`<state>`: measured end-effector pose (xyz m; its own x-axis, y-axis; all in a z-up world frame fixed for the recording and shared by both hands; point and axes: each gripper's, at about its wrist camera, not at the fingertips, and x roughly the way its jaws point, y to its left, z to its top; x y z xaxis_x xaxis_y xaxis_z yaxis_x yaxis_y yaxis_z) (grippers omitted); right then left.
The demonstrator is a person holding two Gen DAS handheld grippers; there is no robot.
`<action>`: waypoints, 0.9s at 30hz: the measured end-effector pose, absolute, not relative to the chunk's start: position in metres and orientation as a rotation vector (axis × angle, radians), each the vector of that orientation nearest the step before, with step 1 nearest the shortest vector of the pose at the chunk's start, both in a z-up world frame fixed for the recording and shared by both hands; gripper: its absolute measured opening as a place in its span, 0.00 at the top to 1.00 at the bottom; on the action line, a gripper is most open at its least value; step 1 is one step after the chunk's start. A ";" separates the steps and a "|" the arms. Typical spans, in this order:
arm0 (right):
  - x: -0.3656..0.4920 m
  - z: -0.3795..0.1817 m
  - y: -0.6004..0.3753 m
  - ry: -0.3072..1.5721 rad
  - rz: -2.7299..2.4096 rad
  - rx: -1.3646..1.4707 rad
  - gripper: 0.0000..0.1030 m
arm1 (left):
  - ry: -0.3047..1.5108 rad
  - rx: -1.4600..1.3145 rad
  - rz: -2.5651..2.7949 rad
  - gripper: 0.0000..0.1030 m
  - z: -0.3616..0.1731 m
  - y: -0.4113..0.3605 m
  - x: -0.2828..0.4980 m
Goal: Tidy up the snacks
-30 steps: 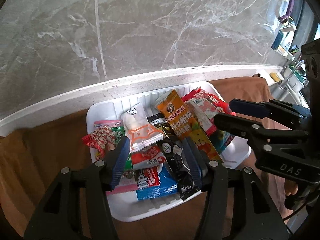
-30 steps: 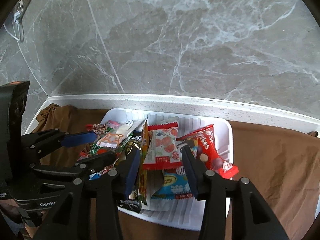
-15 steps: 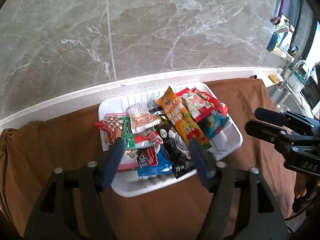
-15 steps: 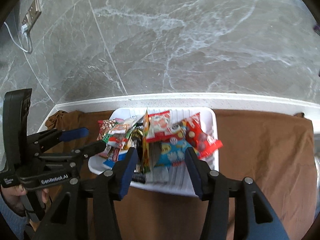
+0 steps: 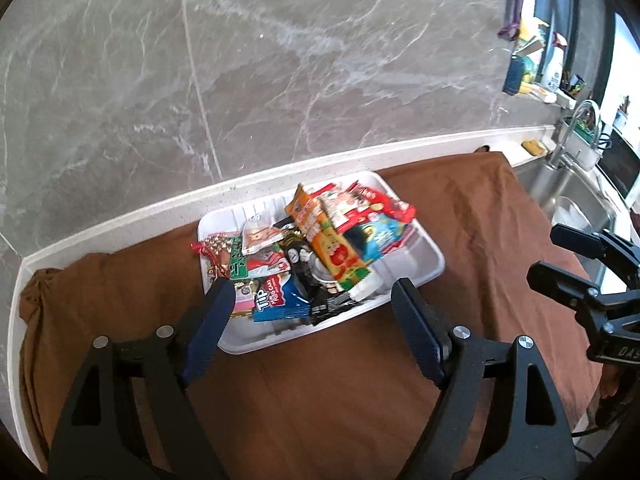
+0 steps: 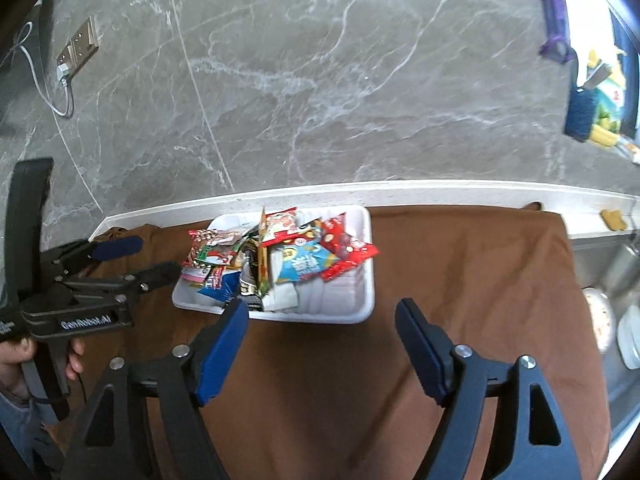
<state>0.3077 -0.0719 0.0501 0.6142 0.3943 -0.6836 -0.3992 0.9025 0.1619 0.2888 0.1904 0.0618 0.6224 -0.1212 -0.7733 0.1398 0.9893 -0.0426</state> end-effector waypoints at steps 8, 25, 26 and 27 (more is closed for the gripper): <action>0.283 0.056 -0.091 0.772 0.413 0.007 0.23 | 0.834 0.062 -0.161 0.22 0.091 0.174 0.264; 0.267 0.059 -0.094 0.761 0.395 0.010 0.23 | 0.789 0.077 -0.169 0.21 0.108 0.176 0.253; 0.266 0.060 -0.094 0.759 0.393 0.009 0.23 | 0.789 0.076 -0.169 0.21 0.108 0.177 0.254; 0.266 0.060 -0.093 0.758 0.391 0.009 0.23 | 0.788 0.076 -0.169 0.21 0.108 0.177 0.253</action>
<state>0.2660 -0.0931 0.0598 0.6580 0.3485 -0.6676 -0.3424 0.9280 0.1470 0.2534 0.1775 0.1077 0.6929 -0.1228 -0.7105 0.1795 0.9838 0.0050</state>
